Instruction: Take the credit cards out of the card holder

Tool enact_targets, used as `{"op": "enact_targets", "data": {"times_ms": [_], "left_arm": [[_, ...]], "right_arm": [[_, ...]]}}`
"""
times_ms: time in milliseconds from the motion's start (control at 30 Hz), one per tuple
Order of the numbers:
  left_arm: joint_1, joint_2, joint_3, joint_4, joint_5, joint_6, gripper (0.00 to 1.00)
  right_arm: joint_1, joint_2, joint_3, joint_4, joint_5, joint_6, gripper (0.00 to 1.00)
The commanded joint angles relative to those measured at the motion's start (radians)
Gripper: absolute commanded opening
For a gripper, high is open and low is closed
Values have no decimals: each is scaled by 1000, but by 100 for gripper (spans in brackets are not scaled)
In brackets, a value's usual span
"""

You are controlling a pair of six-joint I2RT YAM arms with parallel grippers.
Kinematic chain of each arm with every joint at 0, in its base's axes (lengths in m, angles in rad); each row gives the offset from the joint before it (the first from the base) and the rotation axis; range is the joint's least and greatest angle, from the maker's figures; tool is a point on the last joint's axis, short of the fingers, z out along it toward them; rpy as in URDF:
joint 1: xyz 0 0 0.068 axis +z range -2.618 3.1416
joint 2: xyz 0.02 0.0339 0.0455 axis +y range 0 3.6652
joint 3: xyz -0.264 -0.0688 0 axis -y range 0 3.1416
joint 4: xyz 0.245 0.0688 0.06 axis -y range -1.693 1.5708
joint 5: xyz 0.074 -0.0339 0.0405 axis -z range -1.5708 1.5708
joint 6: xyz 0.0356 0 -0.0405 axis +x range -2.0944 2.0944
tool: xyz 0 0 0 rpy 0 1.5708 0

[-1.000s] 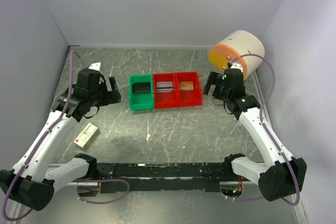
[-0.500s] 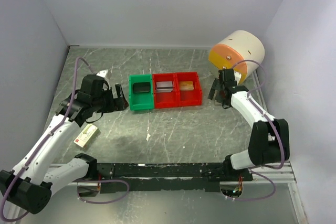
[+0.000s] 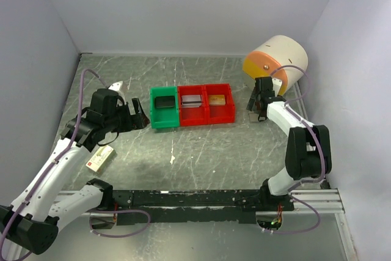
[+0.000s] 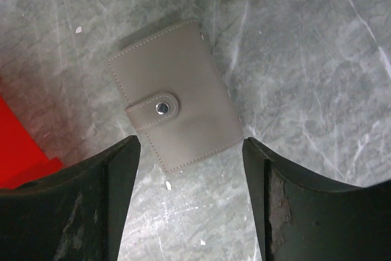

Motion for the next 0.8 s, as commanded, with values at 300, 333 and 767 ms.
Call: {"op": "enact_targets", "data": {"times_ms": [300,333,767], "left_arm": [[-8,-4,-3,10,8,-23,96],[-8,-6,-4,7,6,-24,96],[-8,15,-17,40,36,-32,96]], "right_arm": [[-11,141,6,128,-35,-39,60],[-11,137,-8,127,-39,-32,60],[-10,-63,-158,60,-115,-18,49]]}}
